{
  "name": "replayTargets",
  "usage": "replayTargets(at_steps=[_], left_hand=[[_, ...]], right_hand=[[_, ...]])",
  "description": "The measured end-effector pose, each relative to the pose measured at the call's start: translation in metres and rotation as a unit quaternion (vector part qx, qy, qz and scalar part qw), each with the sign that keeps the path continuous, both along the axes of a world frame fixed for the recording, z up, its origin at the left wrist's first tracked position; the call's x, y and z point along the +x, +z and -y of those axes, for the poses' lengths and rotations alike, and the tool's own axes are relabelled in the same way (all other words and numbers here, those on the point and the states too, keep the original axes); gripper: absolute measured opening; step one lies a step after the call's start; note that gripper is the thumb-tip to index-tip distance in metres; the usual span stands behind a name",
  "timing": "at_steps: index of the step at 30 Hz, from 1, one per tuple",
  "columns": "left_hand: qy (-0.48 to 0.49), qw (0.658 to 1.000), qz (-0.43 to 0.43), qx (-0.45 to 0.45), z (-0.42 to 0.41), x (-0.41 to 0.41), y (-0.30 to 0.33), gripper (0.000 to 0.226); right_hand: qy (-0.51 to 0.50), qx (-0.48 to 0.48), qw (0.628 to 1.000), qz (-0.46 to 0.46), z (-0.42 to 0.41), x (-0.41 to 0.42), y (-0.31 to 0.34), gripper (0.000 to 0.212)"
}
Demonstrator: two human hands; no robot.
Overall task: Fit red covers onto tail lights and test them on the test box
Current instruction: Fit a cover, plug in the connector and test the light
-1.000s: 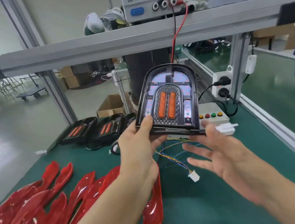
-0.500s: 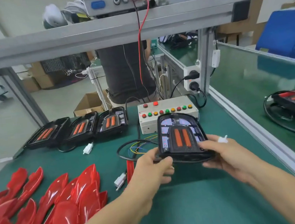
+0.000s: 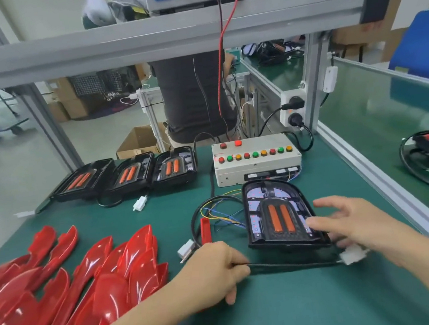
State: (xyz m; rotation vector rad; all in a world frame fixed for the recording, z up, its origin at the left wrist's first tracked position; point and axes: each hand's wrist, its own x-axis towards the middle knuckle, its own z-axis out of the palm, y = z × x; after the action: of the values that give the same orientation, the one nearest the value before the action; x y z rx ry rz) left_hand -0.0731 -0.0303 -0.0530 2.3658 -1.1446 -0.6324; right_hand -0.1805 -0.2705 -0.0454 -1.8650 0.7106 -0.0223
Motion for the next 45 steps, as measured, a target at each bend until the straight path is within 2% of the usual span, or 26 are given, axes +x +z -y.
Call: replayTargets(at_steps=[3, 7, 10, 13, 14, 16, 18, 20, 24, 28, 33, 35, 37, 39, 42, 45], left_hand=[[-0.026, 0.997, 0.068, 0.02, 0.007, -0.002, 0.001, 0.023], [-0.027, 0.991, 0.126, 0.02, 0.005, -0.005, 0.001, 0.026], [0.002, 0.992, 0.108, -0.064, -0.009, -0.006, 0.013, 0.037], [0.111, 0.972, 0.163, -0.128, -0.032, 0.017, 0.037, 0.019], [0.151, 0.965, 0.186, -0.112, -0.041, 0.031, 0.045, 0.016], [0.194, 0.958, 0.213, -0.012, -0.061, 0.057, 0.062, 0.017], [0.187, 0.959, 0.189, 0.096, -0.078, 0.076, 0.07, 0.021], [0.168, 0.963, 0.14, 0.156, -0.087, 0.083, 0.069, 0.024], [0.132, 0.966, 0.134, 0.176, -0.088, 0.085, 0.058, 0.034], [0.096, 0.97, 0.143, 0.171, -0.083, 0.081, 0.047, 0.029], [0.129, 0.971, 0.196, 0.053, -0.085, 0.085, 0.06, 0.023], [0.154, 0.975, 0.146, -0.06, -0.089, 0.089, 0.075, 0.026], [0.157, 0.965, 0.047, -0.205, -0.088, 0.089, 0.092, 0.032], [0.143, 0.937, -0.029, -0.318, -0.078, 0.09, 0.104, 0.034], [0.096, 0.897, -0.148, -0.405, -0.044, 0.085, 0.101, 0.02], [0.068, 0.853, -0.235, -0.461, -0.002, 0.079, 0.084, 0.018]], right_hand=[[0.021, -0.059, 0.998, -0.012, -0.003, 0.009, -0.002, 0.032], [-0.042, -0.187, 0.98, 0.053, -0.006, 0.008, -0.019, 0.028], [-0.075, -0.249, 0.964, 0.062, -0.006, 0.002, -0.022, 0.024], [-0.058, -0.233, 0.97, 0.023, -0.003, 0.003, -0.019, 0.019], [-0.04, -0.24, 0.97, 0.008, -0.001, 0.004, -0.018, 0.017], [-0.027, -0.255, 0.966, -0.007, 0.002, 0.007, -0.014, 0.018], [-0.032, -0.262, 0.964, -0.011, 0.002, 0.008, -0.011, 0.032], [-0.037, -0.28, 0.959, -0.01, -0.001, 0.009, -0.011, 0.039], [-0.027, -0.314, 0.949, -0.003, -0.008, 0.01, -0.011, 0.04], [-0.024, -0.362, 0.932, 0.005, -0.014, 0.009, -0.003, 0.046], [-0.004, -0.421, 0.903, 0.089, -0.033, 0.006, 0.007, 0.043], [0.016, -0.413, 0.901, 0.132, -0.045, 0.005, 0.008, 0.042], [0.046, -0.388, 0.903, 0.179, -0.059, 0.004, 0.01, 0.041], [0.104, -0.319, 0.918, 0.213, -0.077, 0.005, 0.014, 0.042], [0.213, -0.176, 0.935, 0.222, -0.103, 0.01, 0.017, 0.046], [0.27, -0.033, 0.935, 0.226, -0.114, 0.012, 0.02, 0.024]])
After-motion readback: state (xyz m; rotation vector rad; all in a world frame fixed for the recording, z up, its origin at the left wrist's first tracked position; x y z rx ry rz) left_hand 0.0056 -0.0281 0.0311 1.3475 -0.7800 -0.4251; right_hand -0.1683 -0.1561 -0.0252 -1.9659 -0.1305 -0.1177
